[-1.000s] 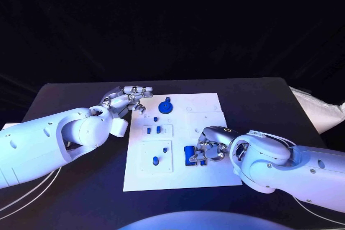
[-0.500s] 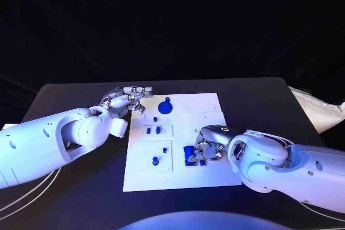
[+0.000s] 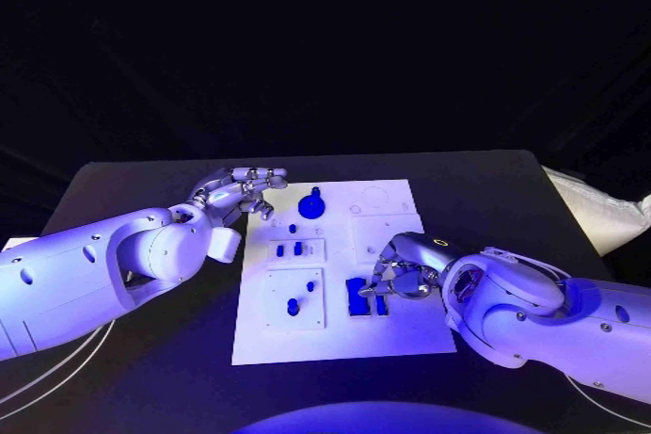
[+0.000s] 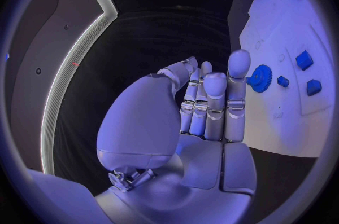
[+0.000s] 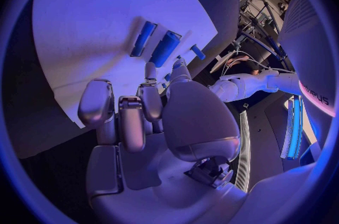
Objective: Assemble the parts on the task board
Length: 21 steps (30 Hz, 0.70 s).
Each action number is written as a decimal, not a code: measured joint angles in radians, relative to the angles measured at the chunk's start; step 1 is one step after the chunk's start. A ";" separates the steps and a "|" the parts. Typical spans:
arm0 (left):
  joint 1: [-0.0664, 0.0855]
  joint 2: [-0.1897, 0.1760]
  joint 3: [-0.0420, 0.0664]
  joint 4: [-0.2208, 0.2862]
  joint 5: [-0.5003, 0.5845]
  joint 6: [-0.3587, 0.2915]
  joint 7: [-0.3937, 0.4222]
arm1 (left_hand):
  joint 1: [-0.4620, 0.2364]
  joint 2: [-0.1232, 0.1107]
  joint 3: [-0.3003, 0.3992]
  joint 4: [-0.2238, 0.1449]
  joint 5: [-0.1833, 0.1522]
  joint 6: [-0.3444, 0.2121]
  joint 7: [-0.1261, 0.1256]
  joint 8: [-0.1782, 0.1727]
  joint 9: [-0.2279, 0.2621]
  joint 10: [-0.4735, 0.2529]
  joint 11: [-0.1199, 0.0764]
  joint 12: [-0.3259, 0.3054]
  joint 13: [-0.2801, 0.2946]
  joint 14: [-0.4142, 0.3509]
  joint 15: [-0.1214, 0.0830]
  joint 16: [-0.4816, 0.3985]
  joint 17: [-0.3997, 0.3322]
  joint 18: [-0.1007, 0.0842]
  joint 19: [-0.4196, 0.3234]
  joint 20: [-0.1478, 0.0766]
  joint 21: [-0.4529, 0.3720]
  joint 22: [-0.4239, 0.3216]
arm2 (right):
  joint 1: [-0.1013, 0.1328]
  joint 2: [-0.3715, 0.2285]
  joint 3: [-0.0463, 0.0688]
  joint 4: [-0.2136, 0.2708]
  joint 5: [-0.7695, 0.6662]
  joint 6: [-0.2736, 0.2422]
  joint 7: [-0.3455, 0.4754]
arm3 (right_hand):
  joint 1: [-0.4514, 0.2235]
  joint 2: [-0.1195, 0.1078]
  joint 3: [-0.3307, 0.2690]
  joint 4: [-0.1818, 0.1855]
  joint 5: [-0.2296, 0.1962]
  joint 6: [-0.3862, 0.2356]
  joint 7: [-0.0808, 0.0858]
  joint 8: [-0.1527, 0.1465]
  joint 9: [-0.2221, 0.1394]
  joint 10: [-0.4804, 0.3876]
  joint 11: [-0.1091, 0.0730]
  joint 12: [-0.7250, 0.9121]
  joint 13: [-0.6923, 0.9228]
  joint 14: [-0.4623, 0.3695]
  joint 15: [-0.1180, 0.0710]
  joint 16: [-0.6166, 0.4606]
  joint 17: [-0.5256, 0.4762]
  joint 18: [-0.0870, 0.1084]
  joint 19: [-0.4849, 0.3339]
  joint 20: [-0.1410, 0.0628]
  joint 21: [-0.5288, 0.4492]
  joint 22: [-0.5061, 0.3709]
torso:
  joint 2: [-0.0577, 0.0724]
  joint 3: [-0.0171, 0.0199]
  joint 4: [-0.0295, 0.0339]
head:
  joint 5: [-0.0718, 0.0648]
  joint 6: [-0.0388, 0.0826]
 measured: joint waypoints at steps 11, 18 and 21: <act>-0.026 0.016 -0.001 -0.034 0.000 -0.004 0.004 | -0.006 0.006 -0.011 0.011 0.000 -0.007 0.000 0.000 0.000 0.000 0.000 0.004 0.000 -0.003 0.003 0.000 -0.005 0.000 -0.004 0.004 -0.008 -0.005 | 0.055 -0.004 0.000 -0.085 0.372 -0.169 0.189 | 0.082 0.015 -0.002 -0.026 0.066 -0.105 0.049 -0.076 -0.031 -0.089 0.033 -0.207 -0.226 -0.001 0.034 -0.077 -0.002 0.029 -0.089 0.031 -0.111 -0.150 | -0.032 -0.0107 0.0013 | -0.002 0.022; -0.039 0.041 0.000 -0.063 0.010 -0.044 0.028 | -0.020 0.004 -0.039 0.023 -0.008 -0.014 0.000 0.005 0.000 -0.016 0.009 0.015 0.001 -0.162 0.014 -0.138 -0.176 0.033 -0.130 0.012 -0.188 -0.105 | 0.099 0.067 0.000 -0.278 0.755 -0.191 0.430 | 0.193 0.072 0.024 -0.079 0.063 -0.144 0.073 -0.115 -0.054 -0.307 0.058 -0.659 -0.553 -0.141 0.064 -0.591 -0.540 0.081 -0.296 0.054 -0.430 -0.491 | -0.067 -0.0231 -0.0006 | -0.002 0.055; -0.044 0.058 0.000 -0.080 0.019 -0.074 0.045 | -0.024 0.000 -0.055 0.033 -0.008 -0.032 0.008 0.005 -0.002 -0.045 0.020 0.015 -0.006 -0.267 0.032 -0.278 -0.257 0.032 -0.237 0.028 -0.277 -0.154 | 0.110 0.113 0.003 -0.372 0.916 -0.178 0.544 | 0.232 0.094 0.032 -0.087 0.061 -0.160 0.093 -0.132 -0.072 -0.371 0.088 -0.833 -0.722 -0.242 0.098 -0.839 -0.704 0.081 -0.356 0.084 -0.559 -0.574 | -0.079 -0.0245 -0.0013 | -0.001 0.074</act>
